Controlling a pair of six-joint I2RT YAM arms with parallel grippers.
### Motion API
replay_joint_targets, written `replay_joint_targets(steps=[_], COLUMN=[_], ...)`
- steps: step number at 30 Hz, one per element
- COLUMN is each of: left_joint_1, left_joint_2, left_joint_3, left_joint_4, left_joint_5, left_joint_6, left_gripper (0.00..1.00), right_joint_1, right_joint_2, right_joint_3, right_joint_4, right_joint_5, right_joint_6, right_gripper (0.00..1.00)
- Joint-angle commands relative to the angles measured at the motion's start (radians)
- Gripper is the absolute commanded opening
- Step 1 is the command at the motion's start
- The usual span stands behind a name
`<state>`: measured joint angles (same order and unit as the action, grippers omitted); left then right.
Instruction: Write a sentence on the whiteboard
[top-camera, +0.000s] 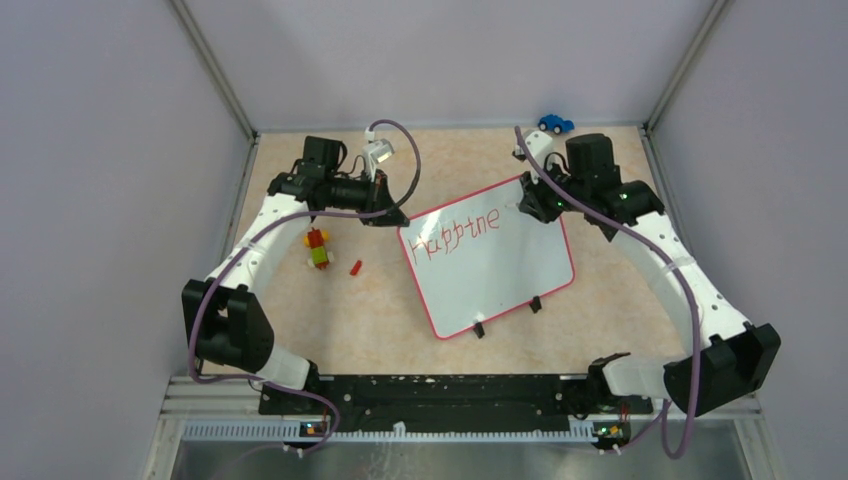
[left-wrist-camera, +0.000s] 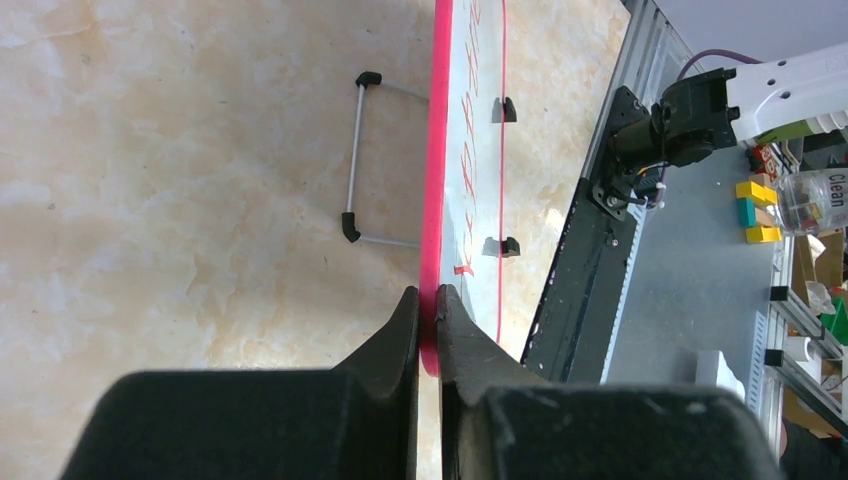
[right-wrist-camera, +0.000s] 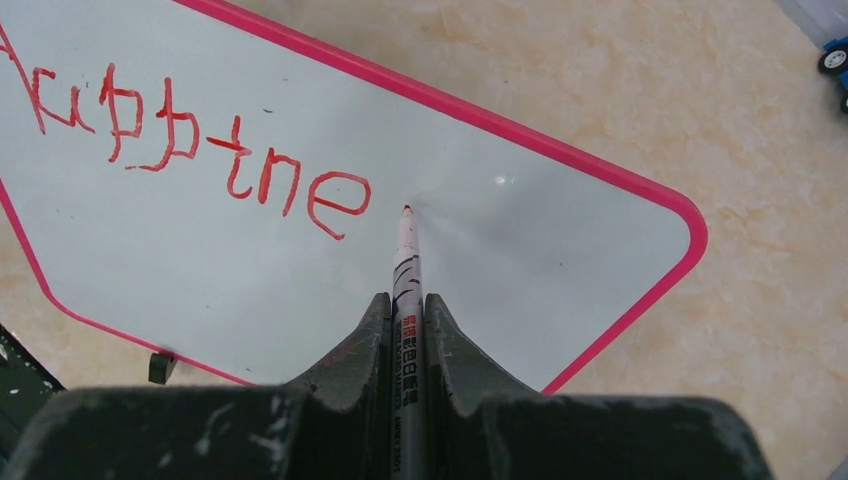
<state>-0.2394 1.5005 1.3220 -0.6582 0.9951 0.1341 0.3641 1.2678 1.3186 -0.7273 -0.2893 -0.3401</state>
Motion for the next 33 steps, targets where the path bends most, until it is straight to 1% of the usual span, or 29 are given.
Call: replay_joint_targets(steps=[1, 8, 19, 33], left_joint_1=[-0.037, -0.036, -0.037, -0.036], left_joint_2=[0.000, 0.000, 0.000, 0.006], left_joint_3=[-0.022, -0.022, -0.021, -0.018], left_joint_4=[-0.046, -0.046, -0.046, -0.046], left_joint_5=[0.002, 0.001, -0.004, -0.004], left_joint_6=[0.025, 0.025, 0.025, 0.027], left_gripper=[0.00, 0.00, 0.00, 0.00], right_joint_1=[-0.008, -0.008, 0.003, 0.009], right_joint_2=[0.020, 0.032, 0.048, 0.005], right_joint_3=[0.032, 0.041, 0.047, -0.030], right_joint_4=[0.025, 0.044, 0.034, 0.016], right_joint_5=[-0.005, -0.002, -0.053, -0.045], right_joint_6=[-0.007, -0.001, 0.010, -0.009], right_gripper=[0.00, 0.00, 0.00, 0.00])
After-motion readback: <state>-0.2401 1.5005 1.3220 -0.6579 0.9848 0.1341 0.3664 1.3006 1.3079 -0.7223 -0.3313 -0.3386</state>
